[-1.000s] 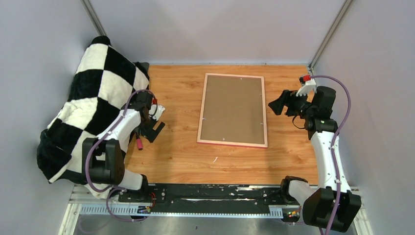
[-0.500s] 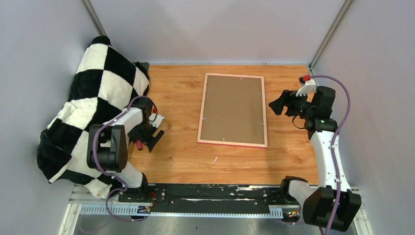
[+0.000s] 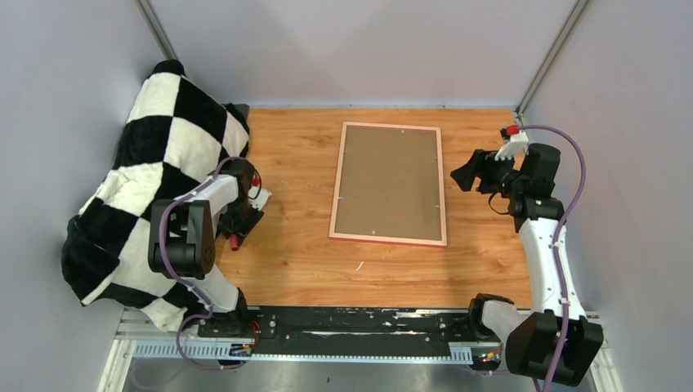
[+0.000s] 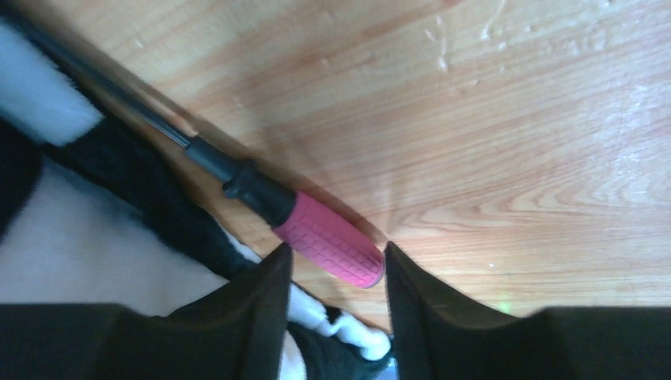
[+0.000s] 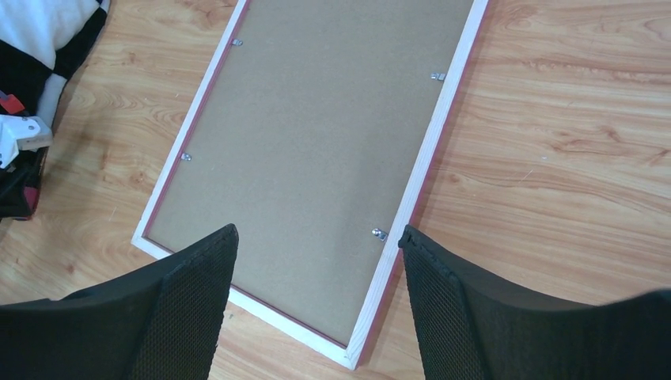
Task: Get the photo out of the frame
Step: Pick up the screwdriver from the center of the board, then place the screwdriver at the center of the board.
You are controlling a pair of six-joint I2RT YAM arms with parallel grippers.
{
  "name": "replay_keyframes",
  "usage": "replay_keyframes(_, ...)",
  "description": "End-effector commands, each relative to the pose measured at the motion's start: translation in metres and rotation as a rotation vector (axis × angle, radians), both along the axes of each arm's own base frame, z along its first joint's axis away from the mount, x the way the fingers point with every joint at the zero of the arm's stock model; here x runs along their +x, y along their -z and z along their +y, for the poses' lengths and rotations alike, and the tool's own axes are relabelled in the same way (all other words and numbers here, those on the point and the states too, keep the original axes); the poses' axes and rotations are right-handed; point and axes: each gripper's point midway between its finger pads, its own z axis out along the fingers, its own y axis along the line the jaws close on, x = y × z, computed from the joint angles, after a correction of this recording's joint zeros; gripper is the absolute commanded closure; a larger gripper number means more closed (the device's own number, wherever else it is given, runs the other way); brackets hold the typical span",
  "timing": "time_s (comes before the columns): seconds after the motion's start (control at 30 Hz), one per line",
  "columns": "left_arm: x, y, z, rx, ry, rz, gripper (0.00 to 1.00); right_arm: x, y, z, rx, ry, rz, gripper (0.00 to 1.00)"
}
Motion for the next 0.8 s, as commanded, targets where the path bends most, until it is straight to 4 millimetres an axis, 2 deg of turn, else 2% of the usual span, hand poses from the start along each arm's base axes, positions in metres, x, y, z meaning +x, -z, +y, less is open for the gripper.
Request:
replay_keyframes(0.0,-0.006,0.008,-0.026,-0.145,0.018,0.049,0.64,0.001,-0.014,0.001,-0.027,-0.001,-0.032,0.23)
replay_keyframes(0.23,-0.009,0.005,-0.044,-0.193,0.088,0.040,1.00,0.000,-0.032,0.002,-0.034,-0.008,-0.080,0.24)
replay_keyframes(0.37,-0.002,-0.007,-0.065,-0.241,0.170,-0.014,1.00,-0.007,-0.049,0.017,-0.020,-0.094,-0.130,0.25)
replay_keyframes(0.5,0.003,-0.019,-0.086,-0.291,0.253,-0.063,1.00,-0.019,-0.063,0.044,-0.037,-0.212,-0.196,0.26)
replay_keyframes(0.63,0.013,-0.024,-0.106,-0.307,0.320,-0.110,1.00,-0.039,-0.067,0.080,-0.091,-0.382,-0.278,0.26)
replay_keyframes(0.77,0.023,-0.020,-0.117,-0.266,0.366,-0.138,1.00,-0.047,-0.063,0.099,-0.076,-0.475,-0.285,0.25)
